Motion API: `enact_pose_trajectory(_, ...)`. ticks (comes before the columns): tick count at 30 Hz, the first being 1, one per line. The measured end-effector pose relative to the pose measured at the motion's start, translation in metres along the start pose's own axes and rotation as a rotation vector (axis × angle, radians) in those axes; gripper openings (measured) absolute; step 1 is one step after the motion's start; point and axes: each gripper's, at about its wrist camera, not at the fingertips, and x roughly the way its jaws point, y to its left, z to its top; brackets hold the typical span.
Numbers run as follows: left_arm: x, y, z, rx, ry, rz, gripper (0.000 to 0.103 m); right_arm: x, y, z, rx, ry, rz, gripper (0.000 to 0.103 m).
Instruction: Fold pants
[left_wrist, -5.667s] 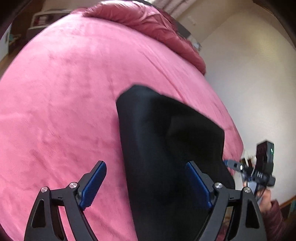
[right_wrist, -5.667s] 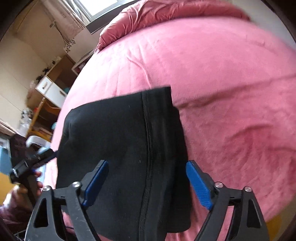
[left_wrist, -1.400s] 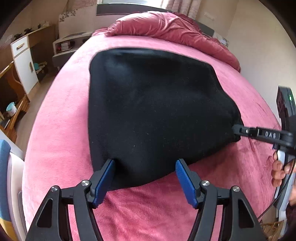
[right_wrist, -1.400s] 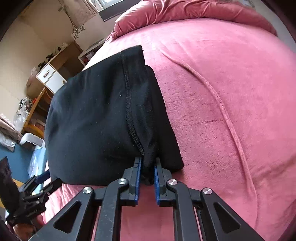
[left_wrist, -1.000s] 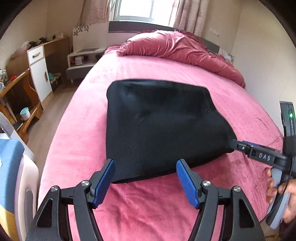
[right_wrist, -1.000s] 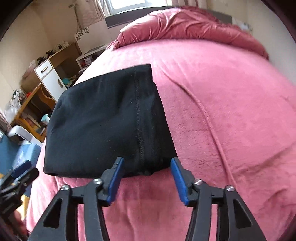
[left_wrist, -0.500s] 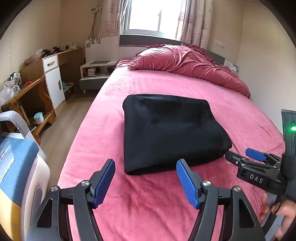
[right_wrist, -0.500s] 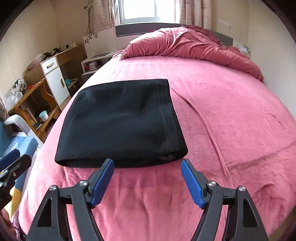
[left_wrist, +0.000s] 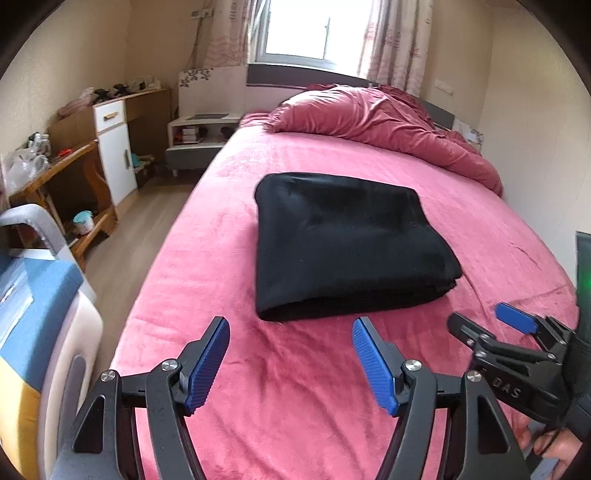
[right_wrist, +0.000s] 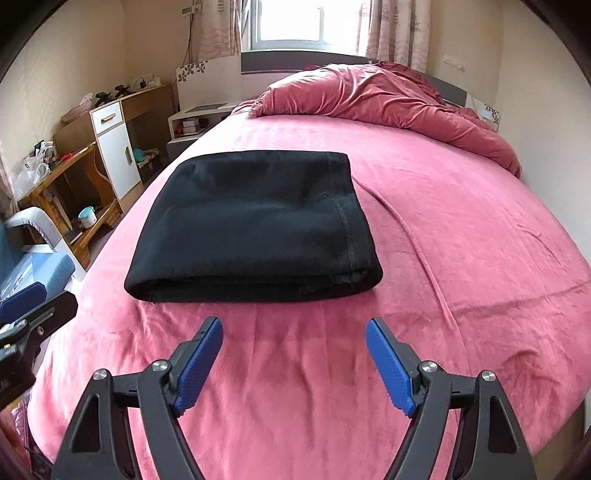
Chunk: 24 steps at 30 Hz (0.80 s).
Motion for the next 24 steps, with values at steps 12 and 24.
enact_pose_trajectory(12, -0.0083, -0.0060, -0.0030, 0.010, -0.042, 0.052, 0.071, -0.0095, -0.0027, -0.0014, 0.016, -0.021, -0.012, 0.084)
enact_pose_trajectory(24, -0.0043, -0.0072, -0.0045, 0.012, -0.028, 0.071, 0.071, -0.0062, -0.0005, -0.0040, 0.008, -0.012, -0.008, 0.084)
